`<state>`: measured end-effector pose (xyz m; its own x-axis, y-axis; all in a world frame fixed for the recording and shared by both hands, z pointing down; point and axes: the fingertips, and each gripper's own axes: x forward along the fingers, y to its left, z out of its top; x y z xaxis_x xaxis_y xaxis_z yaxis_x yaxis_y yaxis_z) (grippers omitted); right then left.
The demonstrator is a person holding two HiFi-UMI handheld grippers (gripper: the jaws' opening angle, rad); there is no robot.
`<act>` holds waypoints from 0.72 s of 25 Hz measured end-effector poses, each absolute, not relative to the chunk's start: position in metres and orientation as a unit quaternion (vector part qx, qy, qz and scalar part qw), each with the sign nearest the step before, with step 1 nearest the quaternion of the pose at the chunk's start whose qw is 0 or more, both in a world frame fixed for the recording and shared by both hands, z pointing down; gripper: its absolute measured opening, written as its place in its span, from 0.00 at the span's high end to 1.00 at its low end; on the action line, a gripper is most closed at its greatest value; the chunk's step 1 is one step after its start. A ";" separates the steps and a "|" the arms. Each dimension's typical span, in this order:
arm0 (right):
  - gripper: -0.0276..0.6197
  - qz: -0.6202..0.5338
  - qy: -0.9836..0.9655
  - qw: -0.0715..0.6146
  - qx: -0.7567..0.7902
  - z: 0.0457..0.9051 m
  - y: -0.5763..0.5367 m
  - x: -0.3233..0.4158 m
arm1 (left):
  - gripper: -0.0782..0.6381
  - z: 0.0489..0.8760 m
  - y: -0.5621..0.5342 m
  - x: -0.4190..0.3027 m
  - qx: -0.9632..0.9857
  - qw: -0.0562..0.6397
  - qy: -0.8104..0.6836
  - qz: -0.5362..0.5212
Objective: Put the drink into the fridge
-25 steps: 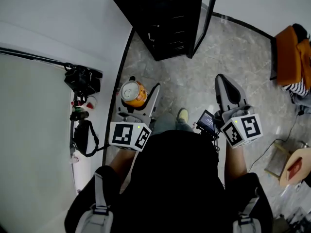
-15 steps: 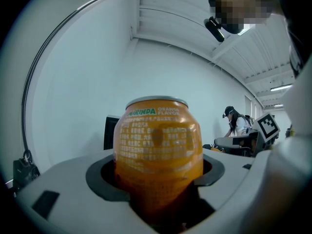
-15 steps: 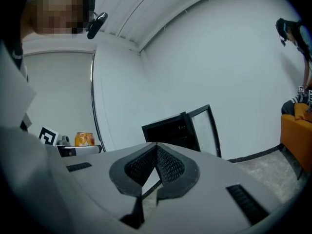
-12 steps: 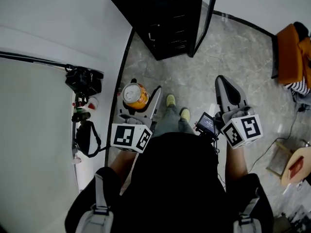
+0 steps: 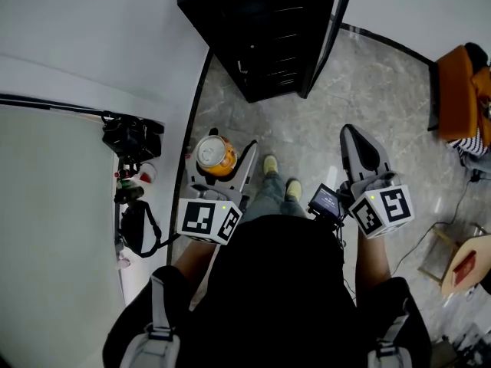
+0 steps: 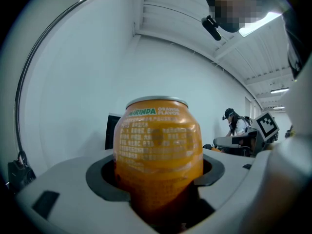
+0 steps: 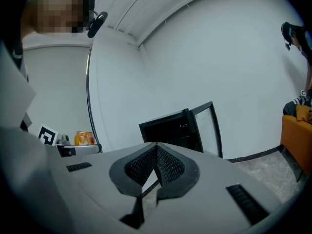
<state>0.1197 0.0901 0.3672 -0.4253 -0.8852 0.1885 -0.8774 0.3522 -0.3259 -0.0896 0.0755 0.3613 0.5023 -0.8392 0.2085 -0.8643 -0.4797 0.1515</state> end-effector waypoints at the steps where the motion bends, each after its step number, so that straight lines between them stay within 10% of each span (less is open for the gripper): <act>1: 0.95 -0.191 0.822 0.010 -0.536 0.366 0.084 0.117 | 0.40 0.361 0.070 -0.092 0.859 0.119 -0.495 0.053; 18: 0.95 -0.175 0.827 -0.015 -0.533 0.357 -0.014 0.064 | 0.40 0.358 -0.025 -0.143 0.857 0.120 -0.500 0.030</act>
